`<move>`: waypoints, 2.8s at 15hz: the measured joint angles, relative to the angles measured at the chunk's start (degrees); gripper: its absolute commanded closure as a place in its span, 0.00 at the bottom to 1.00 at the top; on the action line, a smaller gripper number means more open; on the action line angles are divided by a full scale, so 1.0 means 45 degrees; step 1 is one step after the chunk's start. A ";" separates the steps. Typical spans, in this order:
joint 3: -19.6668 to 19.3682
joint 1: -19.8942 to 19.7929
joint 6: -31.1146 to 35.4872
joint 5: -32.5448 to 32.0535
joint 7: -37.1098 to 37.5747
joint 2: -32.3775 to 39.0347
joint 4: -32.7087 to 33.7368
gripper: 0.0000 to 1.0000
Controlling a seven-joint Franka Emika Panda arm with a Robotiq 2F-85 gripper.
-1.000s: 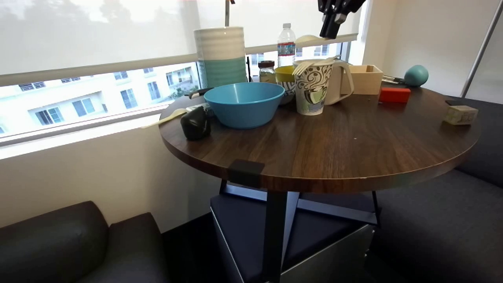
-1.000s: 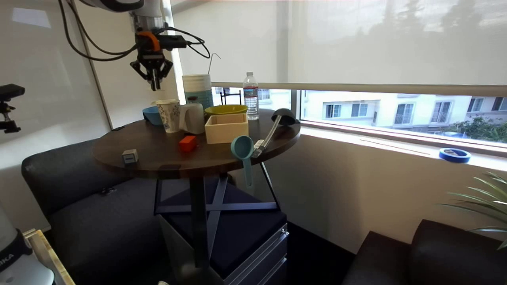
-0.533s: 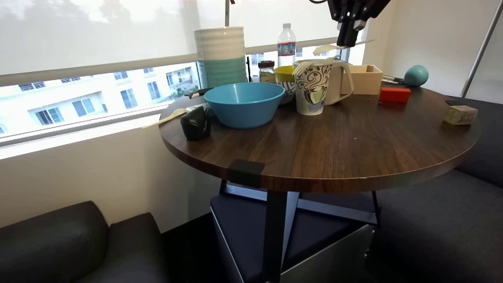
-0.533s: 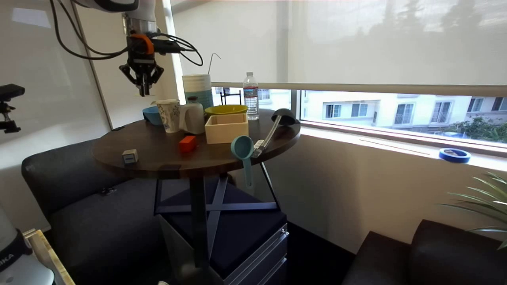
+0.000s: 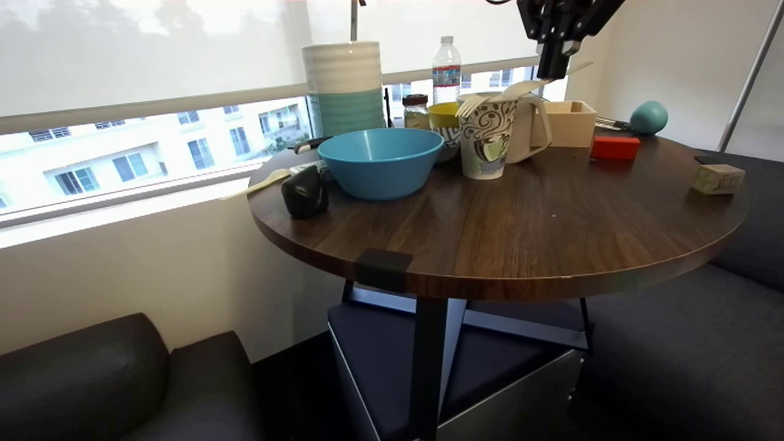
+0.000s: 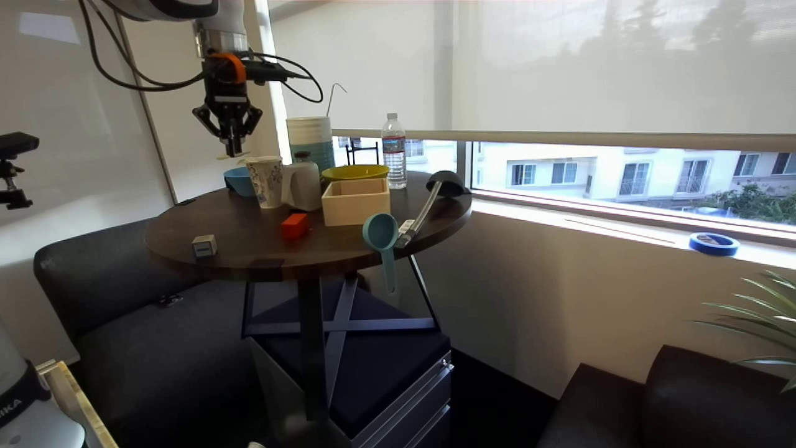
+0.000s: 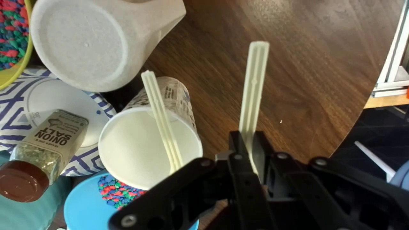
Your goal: Put the spoon on top of the fork
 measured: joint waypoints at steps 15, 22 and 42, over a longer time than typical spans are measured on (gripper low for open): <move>0.0136 0.0006 0.1190 -0.0007 -0.0017 0.0734 0.0174 0.97; 0.0148 0.0003 0.1321 -0.0007 -0.0017 0.0983 0.0442 0.97; 0.0148 -0.0014 -0.0085 -0.0117 -0.0556 0.0859 0.0708 0.97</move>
